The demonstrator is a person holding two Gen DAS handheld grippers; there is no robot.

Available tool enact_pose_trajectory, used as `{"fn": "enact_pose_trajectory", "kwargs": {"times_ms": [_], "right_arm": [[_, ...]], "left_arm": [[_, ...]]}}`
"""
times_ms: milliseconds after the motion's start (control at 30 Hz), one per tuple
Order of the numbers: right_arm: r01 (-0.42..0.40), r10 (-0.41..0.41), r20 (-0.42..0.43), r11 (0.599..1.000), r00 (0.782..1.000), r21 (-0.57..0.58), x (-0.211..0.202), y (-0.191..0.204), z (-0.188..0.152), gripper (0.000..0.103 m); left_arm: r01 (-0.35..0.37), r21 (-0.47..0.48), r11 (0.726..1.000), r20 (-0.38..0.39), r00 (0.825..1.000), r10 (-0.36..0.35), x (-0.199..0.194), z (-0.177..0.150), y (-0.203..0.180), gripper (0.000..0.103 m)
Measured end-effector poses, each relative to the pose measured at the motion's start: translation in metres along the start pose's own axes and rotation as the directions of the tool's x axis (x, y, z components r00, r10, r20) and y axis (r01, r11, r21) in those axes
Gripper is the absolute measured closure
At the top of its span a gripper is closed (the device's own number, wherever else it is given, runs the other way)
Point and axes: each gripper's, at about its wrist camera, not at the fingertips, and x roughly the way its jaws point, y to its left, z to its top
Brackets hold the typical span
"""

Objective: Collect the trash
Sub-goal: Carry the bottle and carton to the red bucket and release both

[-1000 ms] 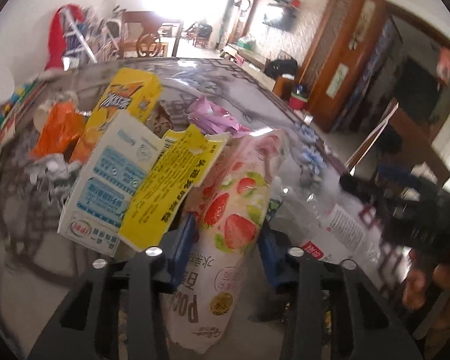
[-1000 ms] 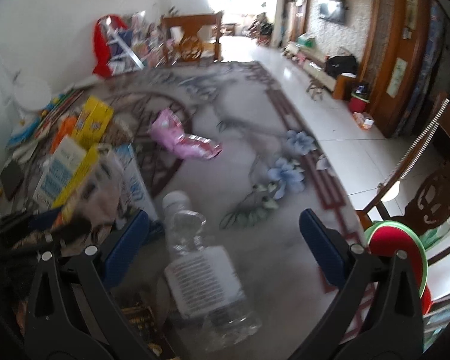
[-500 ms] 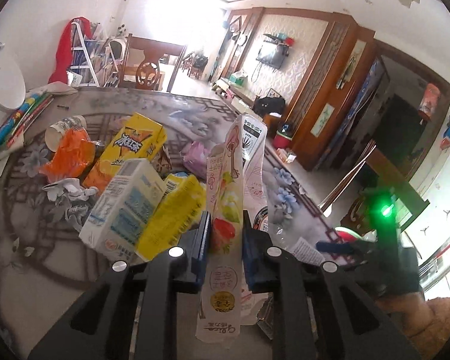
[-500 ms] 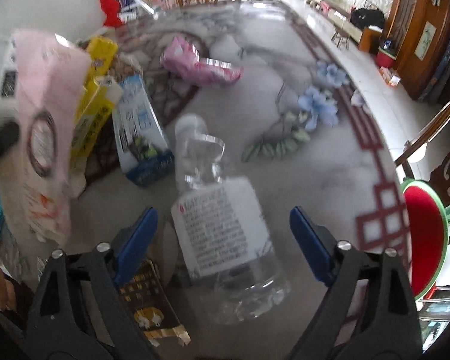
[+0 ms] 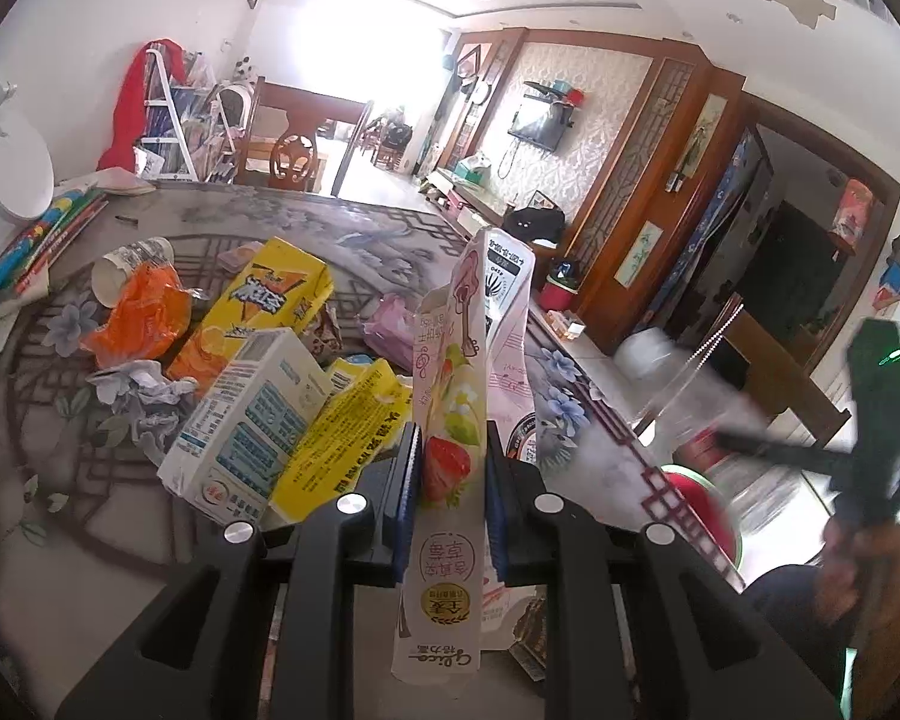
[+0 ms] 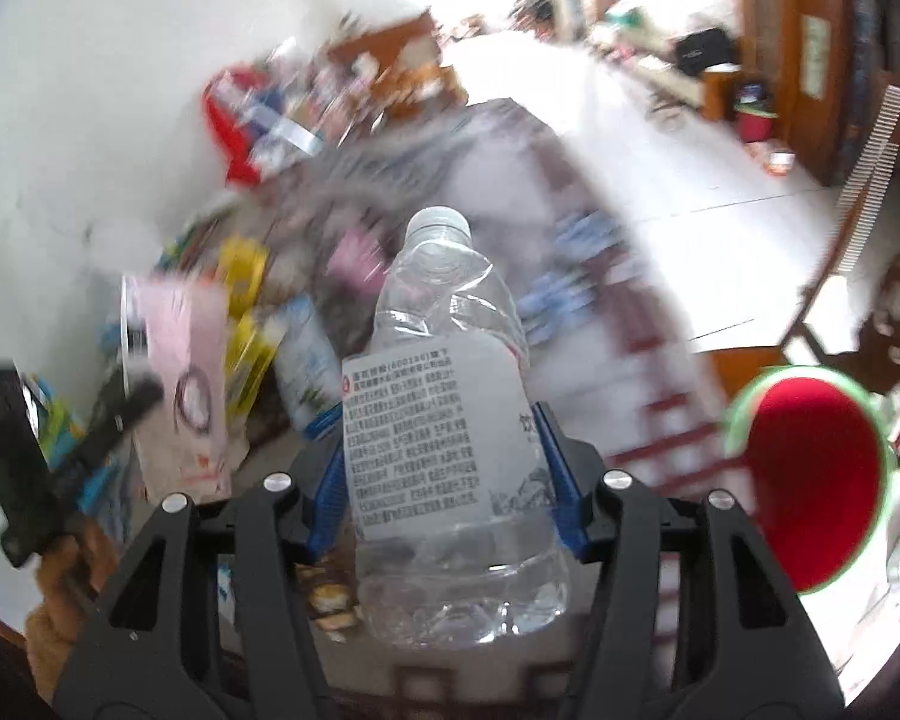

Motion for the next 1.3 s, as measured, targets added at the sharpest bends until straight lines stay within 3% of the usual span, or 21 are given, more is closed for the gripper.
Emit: {"fn": "enact_pose_trajectory", "kwargs": {"times_ms": [100, 167, 300, 433, 633, 700, 733, 833, 867, 967, 1067, 1167, 1300], "right_arm": [[0.073, -0.081, 0.065, 0.990, 0.995, 0.118, -0.036, -0.063, 0.001, 0.049], [0.137, -0.149, 0.055, 0.973, 0.987, 0.185, -0.042, -0.104, -0.010, 0.049], [0.218, -0.213, -0.054, 0.915, 0.976, 0.338, -0.027, -0.179, -0.056, 0.049], [0.228, -0.187, -0.134, 0.851, 0.973, 0.473, -0.004, -0.221, -0.102, 0.049], [0.226, -0.170, -0.154, 0.827, 0.973, 0.514, 0.002, -0.234, -0.120, 0.047], [0.225, -0.174, -0.145, 0.819, 0.974, 0.528, 0.000, -0.239, -0.121, 0.034], [0.215, -0.175, -0.126, 0.813, 0.977, 0.541, -0.003, -0.239, -0.122, 0.032], [0.192, -0.186, -0.072, 0.789, 0.980, 0.584, -0.015, -0.257, -0.121, 0.027], [0.189, -0.197, -0.053, 0.775, 0.979, 0.603, -0.021, -0.262, -0.123, 0.025], [0.178, -0.230, -0.005, 0.741, 0.973, 0.648, -0.039, -0.274, -0.125, 0.025], [0.173, -0.263, 0.035, 0.724, 0.964, 0.668, -0.056, -0.278, -0.124, 0.025], [0.172, -0.274, 0.052, 0.727, 0.960, 0.665, -0.064, -0.276, -0.121, 0.024], [0.186, -0.289, 0.059, 0.746, 0.956, 0.639, -0.067, -0.269, -0.116, 0.024]], "left_arm": [[0.012, 0.003, 1.000, -0.015, 1.000, -0.012, 0.006, -0.002, -0.003, 0.086], [0.017, 0.014, 1.000, -0.035, 0.999, -0.016, 0.011, -0.002, -0.009, 0.086], [0.048, 0.057, 0.997, -0.051, 0.998, -0.046, 0.016, 0.004, -0.037, 0.086], [0.141, 0.076, 0.987, -0.097, 0.986, -0.133, 0.034, 0.011, -0.073, 0.086], [0.275, 0.149, 0.950, -0.216, 0.946, -0.240, 0.092, 0.017, -0.151, 0.086], [0.322, 0.167, 0.932, -0.260, 0.926, -0.273, 0.114, 0.017, -0.179, 0.086], [0.342, 0.171, 0.924, -0.279, 0.916, -0.288, 0.123, 0.016, -0.190, 0.086], [0.435, 0.144, 0.889, -0.347, 0.863, -0.367, 0.147, 0.016, -0.224, 0.086], [0.456, 0.152, 0.877, -0.366, 0.850, -0.378, 0.155, 0.018, -0.238, 0.086], [0.474, 0.209, 0.855, -0.412, 0.836, -0.363, 0.173, 0.015, -0.268, 0.086], [0.511, 0.216, 0.832, -0.461, 0.804, -0.375, 0.188, 0.008, -0.293, 0.086], [0.527, 0.244, 0.814, -0.491, 0.791, -0.364, 0.194, -0.001, -0.313, 0.085], [0.525, 0.267, 0.808, -0.510, 0.788, -0.343, 0.198, -0.012, -0.326, 0.083]]}}
